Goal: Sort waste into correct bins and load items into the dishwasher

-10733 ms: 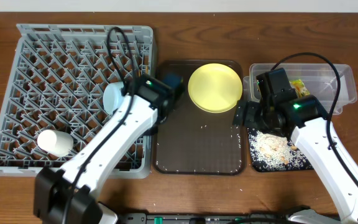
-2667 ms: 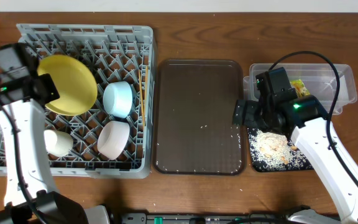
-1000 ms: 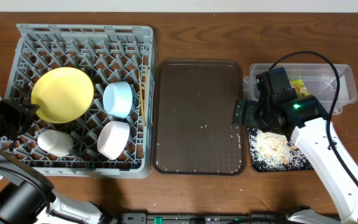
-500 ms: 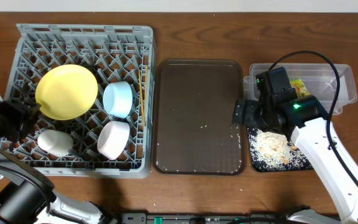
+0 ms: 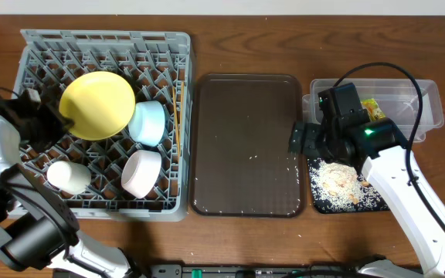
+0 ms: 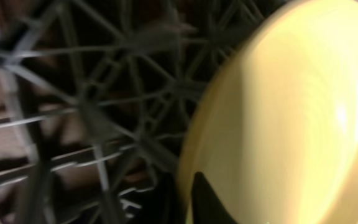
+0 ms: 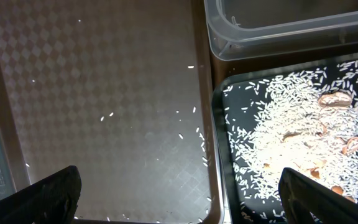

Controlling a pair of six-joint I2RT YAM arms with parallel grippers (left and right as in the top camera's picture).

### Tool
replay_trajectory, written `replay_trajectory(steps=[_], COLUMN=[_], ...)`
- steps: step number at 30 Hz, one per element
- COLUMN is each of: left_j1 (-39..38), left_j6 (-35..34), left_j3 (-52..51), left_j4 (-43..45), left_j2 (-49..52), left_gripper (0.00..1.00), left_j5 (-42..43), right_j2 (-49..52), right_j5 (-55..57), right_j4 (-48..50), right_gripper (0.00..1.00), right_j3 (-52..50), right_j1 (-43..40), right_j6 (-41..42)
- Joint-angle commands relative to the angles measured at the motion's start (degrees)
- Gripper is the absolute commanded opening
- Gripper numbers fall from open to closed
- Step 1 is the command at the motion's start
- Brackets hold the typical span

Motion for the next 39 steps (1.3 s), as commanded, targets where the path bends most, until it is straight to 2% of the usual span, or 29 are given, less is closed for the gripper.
replay_trajectory(steps=[1, 6, 7, 9, 12, 15, 17, 22, 28, 31, 39], left_j1=[2.23, 9.03, 10.64, 13.18, 14.99, 13.94, 9.86, -0.42, -9.6, -12.13, -16.22], left_j6=[-2.01, -2.1, -2.67, -2.89, -2.36, 0.98, 1.68, -0.72, -2.12, -2.23, 0.02], left_j3=[-0.24, -0.11, -0.07, -0.02, -0.02, -0.02, -0.02, -0.02, -0.04, -0.04, -0.04], left_j4=[-0.7, 2.01, 2.62, 2.64, 0.46, -2.19, -4.04, -5.05, -5.31, -5.22, -4.13], left_j2=[0.35, -3.15, -4.35, -7.26, -12.41, -17.27, -21.38, -24.65, -24.7, -24.7, -24.7], left_gripper=[0.08, 0.08, 0.08, 0.08, 0.08, 0.08, 0.07, 0.07, 0.08, 0.07, 0.07], left_j5=[-1.22, 19.47, 22.21, 21.53, 16.06, 10.14, -4.72, -29.75, -47.28, -51.54, -54.84], right_j2=[-0.15, -0.15, -0.15, -0.15, -0.15, -0.15, -0.15, -0.15, -0.15, -0.15, -0.15], right_j5=[0.09, 0.09, 0.11, 0.11, 0.11, 0.13, 0.13, 0.11, 0.11, 0.11, 0.11], right_j4=[0.17, 0.11, 0.13, 0.15, 0.15, -0.04, -0.04, -0.07, -0.74, -1.07, -1.57], right_gripper=[0.99, 0.99, 0.99, 0.99, 0.99, 0.99, 0.99, 0.99, 0.99, 0.99, 0.99], right_j3=[-0.02, -0.02, -0.02, -0.02, -0.02, -0.02, -0.02, -0.02, -0.02, -0.02, -0.02], right_j1=[0.26, 0.26, 0.26, 0.26, 0.28, 0.28, 0.28, 0.28, 0.26, 0.26, 0.28], right_j6=[-0.57, -0.57, -0.57, -0.57, -0.57, -0.61, -0.61, -0.61, -0.61, -0.59, -0.61])
